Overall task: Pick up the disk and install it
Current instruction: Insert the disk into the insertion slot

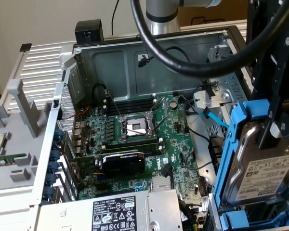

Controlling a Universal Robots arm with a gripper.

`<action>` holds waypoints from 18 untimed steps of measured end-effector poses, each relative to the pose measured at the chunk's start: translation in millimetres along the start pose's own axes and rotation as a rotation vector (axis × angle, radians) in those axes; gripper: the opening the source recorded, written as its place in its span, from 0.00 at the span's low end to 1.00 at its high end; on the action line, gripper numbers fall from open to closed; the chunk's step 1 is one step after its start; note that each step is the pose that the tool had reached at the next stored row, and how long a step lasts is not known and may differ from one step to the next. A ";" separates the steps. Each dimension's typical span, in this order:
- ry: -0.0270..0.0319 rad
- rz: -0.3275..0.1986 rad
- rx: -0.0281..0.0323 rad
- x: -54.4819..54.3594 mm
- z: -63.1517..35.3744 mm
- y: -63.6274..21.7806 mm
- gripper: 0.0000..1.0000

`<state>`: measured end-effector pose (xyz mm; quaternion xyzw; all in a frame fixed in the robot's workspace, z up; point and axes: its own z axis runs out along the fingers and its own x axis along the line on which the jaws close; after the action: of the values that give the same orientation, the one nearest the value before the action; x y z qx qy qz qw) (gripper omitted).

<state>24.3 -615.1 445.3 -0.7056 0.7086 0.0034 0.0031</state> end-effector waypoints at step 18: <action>0.0000 0.000 -0.0009 0.1 6.0 0.0 0.37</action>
<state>24.3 -615.1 439.3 -0.7056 0.7086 0.0037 0.0028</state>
